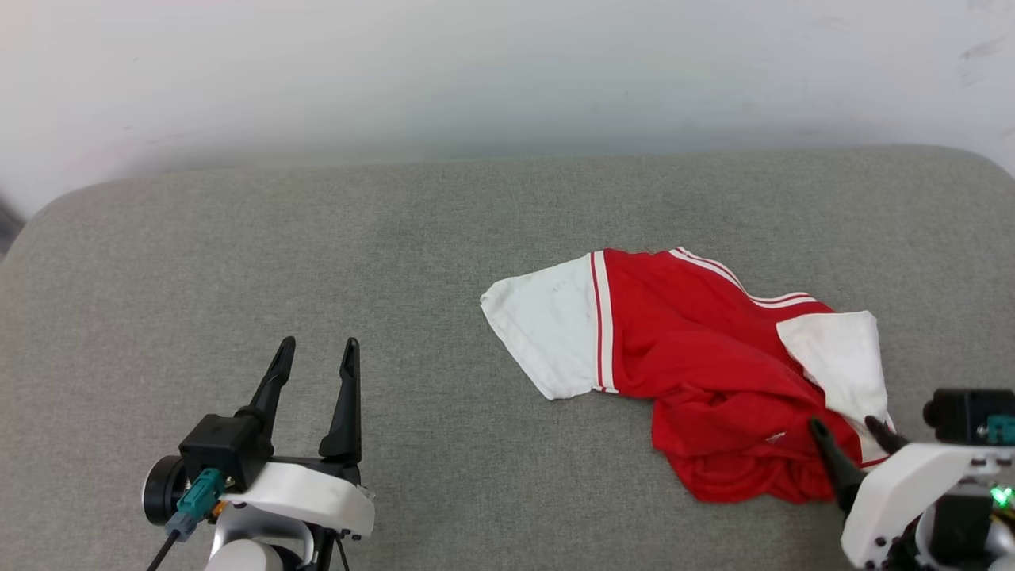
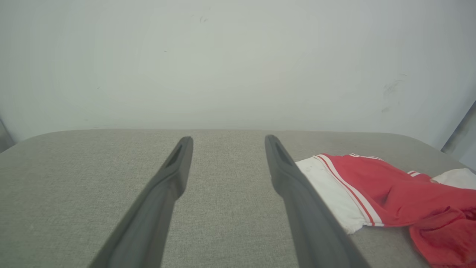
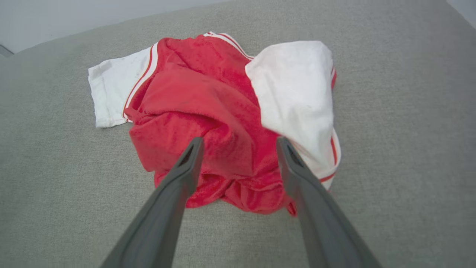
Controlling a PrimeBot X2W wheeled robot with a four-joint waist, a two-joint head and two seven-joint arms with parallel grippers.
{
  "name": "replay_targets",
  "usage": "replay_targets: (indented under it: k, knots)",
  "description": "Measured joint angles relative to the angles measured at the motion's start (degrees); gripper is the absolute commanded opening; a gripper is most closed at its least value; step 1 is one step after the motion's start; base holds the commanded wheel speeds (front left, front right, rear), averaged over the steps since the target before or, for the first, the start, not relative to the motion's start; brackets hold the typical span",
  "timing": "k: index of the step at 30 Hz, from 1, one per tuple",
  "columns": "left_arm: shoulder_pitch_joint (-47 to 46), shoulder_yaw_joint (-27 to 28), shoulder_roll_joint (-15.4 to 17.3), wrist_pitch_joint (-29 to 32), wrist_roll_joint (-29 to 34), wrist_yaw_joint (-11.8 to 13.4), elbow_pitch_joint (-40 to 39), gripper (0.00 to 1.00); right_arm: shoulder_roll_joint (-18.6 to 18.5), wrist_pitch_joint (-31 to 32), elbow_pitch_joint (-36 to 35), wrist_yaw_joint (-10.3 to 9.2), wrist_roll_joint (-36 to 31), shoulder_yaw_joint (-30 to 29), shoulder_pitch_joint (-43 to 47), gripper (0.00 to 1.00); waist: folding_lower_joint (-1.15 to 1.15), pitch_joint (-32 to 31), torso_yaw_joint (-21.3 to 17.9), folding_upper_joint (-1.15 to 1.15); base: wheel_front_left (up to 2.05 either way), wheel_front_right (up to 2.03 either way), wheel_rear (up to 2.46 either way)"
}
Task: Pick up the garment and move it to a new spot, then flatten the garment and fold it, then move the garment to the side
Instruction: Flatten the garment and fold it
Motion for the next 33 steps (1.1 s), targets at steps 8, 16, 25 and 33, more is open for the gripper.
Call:
replay_targets:
  k: [8, 16, 25, 33]
  knots:
    - [-1.1, -0.8, 0.0, 0.2, 0.0, -0.1, -0.7, 1.0, -5.8, 12.1, -0.7, 0.0, -0.1, 0.0, -6.7, 1.0, 0.0, 2.3, 0.8, 0.0, 0.0, 0.0, 0.0]
    - [-3.1, -1.0, -0.4, 0.0, -0.1, -0.7, 0.0, 1.0, -7.6, 17.3, 6.5, 0.0, -1.0, 0.2, -11.2, 1.0, 0.0, 6.1, 2.5, 0.0, 0.0, 0.0, 0.0]
    - [-3.4, -0.4, -0.4, -0.1, -0.2, -0.8, 0.7, 1.0, -6.6, 14.8, 8.3, 0.01, -2.0, -5.5, -13.2, 0.0, 0.0, 7.3, 1.7, 0.0, 0.0, 0.0, 0.0]
    - [-3.9, -0.2, -0.3, -0.2, -0.1, -0.8, 0.7, 1.0, -2.4, 10.3, 11.9, 0.01, -2.5, -20.0, -11.7, 0.0, 0.0, 7.0, 0.6, 0.0, 0.0, 0.0, 0.0]
